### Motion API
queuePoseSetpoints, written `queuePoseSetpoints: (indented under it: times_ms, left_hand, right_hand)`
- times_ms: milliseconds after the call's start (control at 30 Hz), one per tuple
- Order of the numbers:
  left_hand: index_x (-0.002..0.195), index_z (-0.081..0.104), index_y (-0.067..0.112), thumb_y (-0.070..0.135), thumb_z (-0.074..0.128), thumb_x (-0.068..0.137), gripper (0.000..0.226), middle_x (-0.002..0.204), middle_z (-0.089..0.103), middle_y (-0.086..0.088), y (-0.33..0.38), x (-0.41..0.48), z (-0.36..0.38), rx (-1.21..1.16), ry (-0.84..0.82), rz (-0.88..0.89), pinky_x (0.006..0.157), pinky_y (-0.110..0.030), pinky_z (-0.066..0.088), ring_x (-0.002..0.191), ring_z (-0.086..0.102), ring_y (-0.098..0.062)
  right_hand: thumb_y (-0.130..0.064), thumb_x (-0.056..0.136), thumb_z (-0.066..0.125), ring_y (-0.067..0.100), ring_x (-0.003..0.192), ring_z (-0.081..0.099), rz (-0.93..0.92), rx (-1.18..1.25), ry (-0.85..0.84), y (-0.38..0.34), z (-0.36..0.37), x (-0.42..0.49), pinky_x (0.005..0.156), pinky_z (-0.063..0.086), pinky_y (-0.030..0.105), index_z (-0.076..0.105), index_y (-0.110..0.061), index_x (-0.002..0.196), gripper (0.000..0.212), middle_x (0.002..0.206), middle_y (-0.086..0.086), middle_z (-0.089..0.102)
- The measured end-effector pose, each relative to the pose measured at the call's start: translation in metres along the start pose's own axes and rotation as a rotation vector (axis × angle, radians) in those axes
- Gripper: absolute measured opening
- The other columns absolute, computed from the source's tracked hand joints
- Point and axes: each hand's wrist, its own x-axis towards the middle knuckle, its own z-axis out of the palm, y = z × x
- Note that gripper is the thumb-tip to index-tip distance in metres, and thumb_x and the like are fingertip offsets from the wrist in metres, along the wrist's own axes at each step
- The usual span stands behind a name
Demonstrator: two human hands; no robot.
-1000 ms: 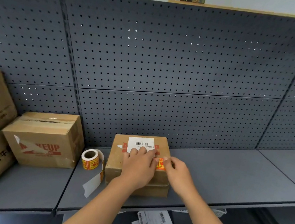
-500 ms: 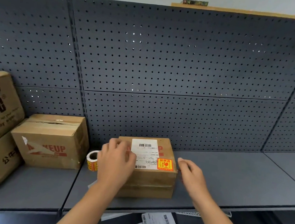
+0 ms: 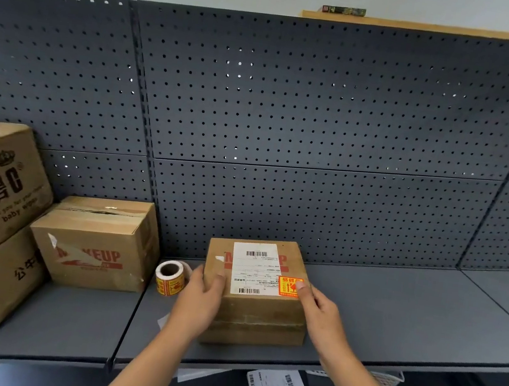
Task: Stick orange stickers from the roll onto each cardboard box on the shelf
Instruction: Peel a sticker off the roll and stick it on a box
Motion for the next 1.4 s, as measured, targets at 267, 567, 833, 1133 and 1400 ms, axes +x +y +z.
queuePoseSetpoints:
  times_ms: [267,567,833,1133,1400]
  left_hand:
    - [0.154,0.038,0.026,0.039,0.043,0.11,0.046,0.125,0.055,0.01,-0.001,-0.005,0.0,-0.132,0.007,-0.012,0.099,-0.032,0.039,0.118,0.052,-0.015]
    - [0.132,0.06,0.03,0.057,0.044,0.105,0.041,0.126,0.073,-0.001,-0.021,0.0,0.036,-0.532,-0.16,-0.377,0.095,-0.052,0.059,0.116,0.068,-0.022]
    - [0.111,0.069,0.015,0.024,0.04,0.107,0.031,0.11,0.071,-0.005,-0.036,0.004,0.047,-0.007,-0.051,-0.204,0.095,-0.045,0.057,0.103,0.065,-0.022]
    - [0.116,0.069,0.013,0.013,0.044,0.107,0.027,0.103,0.076,-0.007,-0.008,-0.008,0.032,-0.216,-0.127,-0.137,0.079,-0.032,0.054,0.097,0.069,-0.02]
    - [0.145,0.042,0.036,0.056,0.036,0.106,0.043,0.14,0.045,0.019,0.084,-0.03,0.015,-0.245,-0.076,0.229,0.102,-0.019,0.034,0.125,0.044,0.004]
  right_hand:
    - [-0.052,0.104,0.049,-0.001,0.099,0.072,-0.14,-0.091,0.081,-0.026,0.009,-0.002,0.083,0.057,0.02,0.07,-0.028,0.129,0.04,0.108,-0.015,0.078]
    - [-0.057,0.1,0.047,0.021,0.112,0.052,-0.546,-0.896,0.321,-0.117,0.026,0.002,0.092,0.037,0.039,0.072,-0.028,0.126,0.047,0.119,-0.013,0.072]
    - [-0.049,0.091,0.049,0.02,0.098,0.06,-0.713,-1.141,0.304,-0.095,0.068,0.005,0.082,0.042,0.041,0.079,-0.023,0.105,0.042,0.104,-0.006,0.077]
    - [-0.062,0.098,0.043,0.023,0.119,0.06,-0.74,-1.161,0.233,-0.084,0.076,-0.005,0.097,0.047,0.044,0.075,-0.02,0.122,0.058,0.128,0.001,0.072]
    - [-0.06,0.104,0.039,0.013,0.138,0.042,-0.576,-0.552,0.421,-0.092,0.028,-0.011,0.111,0.041,0.034,0.053,-0.02,0.145,0.059,0.146,-0.005,0.052]
